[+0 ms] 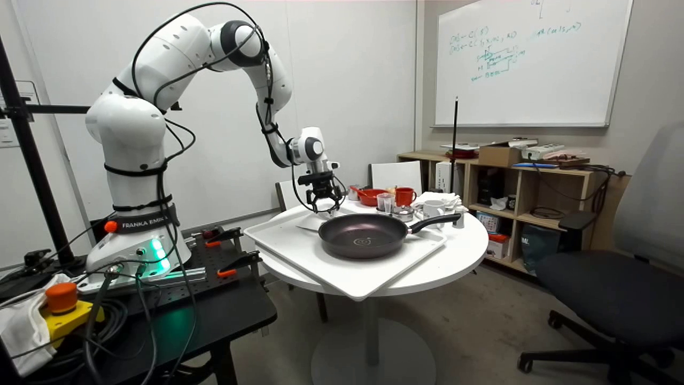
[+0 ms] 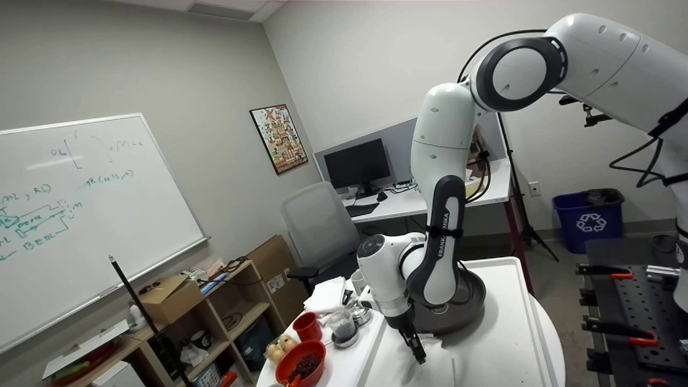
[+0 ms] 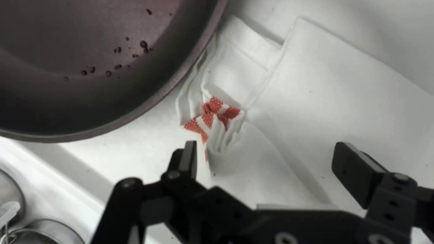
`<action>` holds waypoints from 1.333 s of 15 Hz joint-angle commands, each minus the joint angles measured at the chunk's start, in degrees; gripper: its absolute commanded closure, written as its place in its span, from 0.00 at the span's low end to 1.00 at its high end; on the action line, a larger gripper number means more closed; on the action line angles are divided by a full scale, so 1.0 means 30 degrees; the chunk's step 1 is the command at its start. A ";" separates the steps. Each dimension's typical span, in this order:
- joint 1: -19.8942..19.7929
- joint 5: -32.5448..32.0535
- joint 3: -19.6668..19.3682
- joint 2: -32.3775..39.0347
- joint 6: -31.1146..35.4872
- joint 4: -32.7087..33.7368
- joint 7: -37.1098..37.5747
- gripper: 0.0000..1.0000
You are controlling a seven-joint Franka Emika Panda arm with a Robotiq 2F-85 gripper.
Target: Pick up the white and red towel and use it to wipe the black pan, set the towel down on the tray
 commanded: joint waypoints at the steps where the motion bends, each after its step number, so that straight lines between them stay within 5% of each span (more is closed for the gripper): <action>1: 0.0130 -0.0075 -0.0250 -0.2265 0.1512 -0.2579 0.0818 0.00; 10: -0.0285 0.1137 -0.2261 -0.6763 0.1303 -0.6109 0.5909 0.00; 20: -0.3283 0.4227 -0.1942 -0.9118 -0.7635 -0.5312 0.6299 0.00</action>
